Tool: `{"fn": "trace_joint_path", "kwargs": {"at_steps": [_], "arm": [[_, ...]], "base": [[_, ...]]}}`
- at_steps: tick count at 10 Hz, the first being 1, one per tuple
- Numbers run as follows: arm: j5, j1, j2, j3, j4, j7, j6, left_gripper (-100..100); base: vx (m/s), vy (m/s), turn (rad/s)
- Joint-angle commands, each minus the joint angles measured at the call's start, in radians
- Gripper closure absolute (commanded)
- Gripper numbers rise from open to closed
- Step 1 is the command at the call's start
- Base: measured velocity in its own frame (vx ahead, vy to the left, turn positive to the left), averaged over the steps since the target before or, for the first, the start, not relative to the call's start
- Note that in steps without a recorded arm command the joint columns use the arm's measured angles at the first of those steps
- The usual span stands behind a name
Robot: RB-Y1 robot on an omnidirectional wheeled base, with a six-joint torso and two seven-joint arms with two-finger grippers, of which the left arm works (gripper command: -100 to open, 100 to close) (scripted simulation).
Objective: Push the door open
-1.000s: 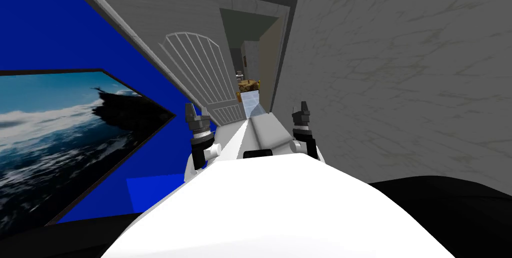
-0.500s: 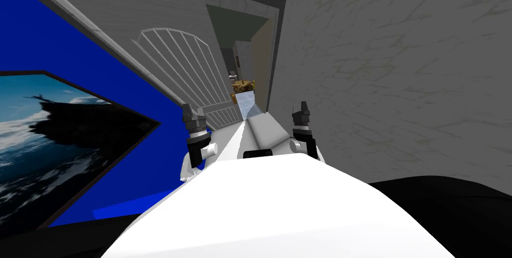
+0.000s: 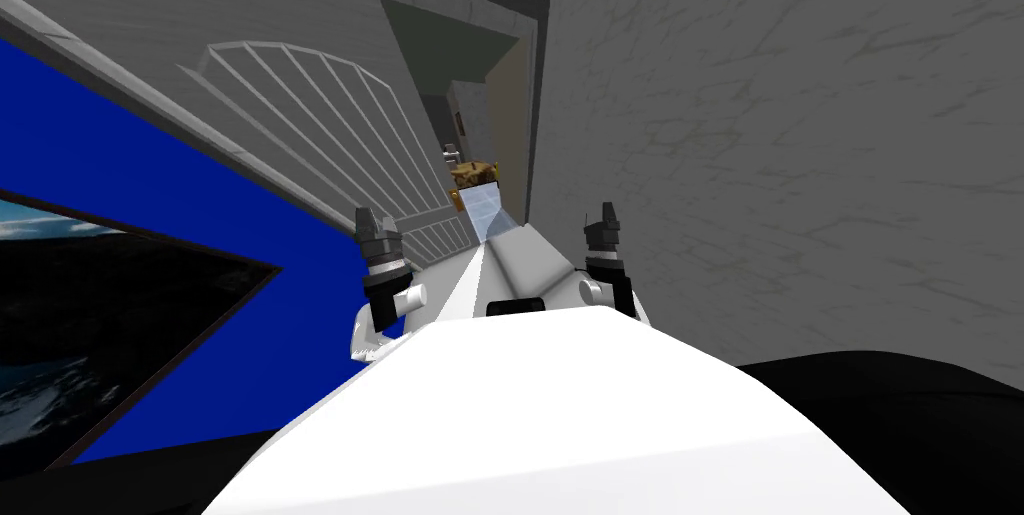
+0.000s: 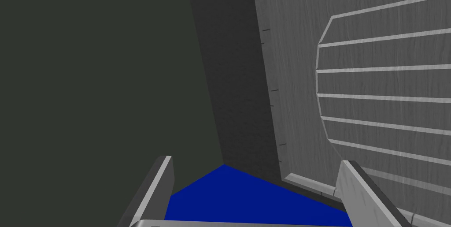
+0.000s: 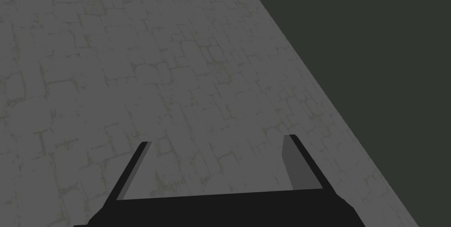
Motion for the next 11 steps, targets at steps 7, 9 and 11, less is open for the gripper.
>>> {"fn": "trace_joint_path", "kwargs": {"at_steps": [7,9,11], "arm": [[-0.037,-0.073,0.024,0.194,0.104,0.010,0.014,-100],[-0.048,-0.096,0.030,0.250,0.133,0.012,0.019,-100],[-0.058,-0.119,0.035,0.306,0.163,0.015,0.024,-100]], "base": [[0.049,0.050,-0.206],[0.048,0.059,-0.203],[0.052,0.062,-0.207]]}}
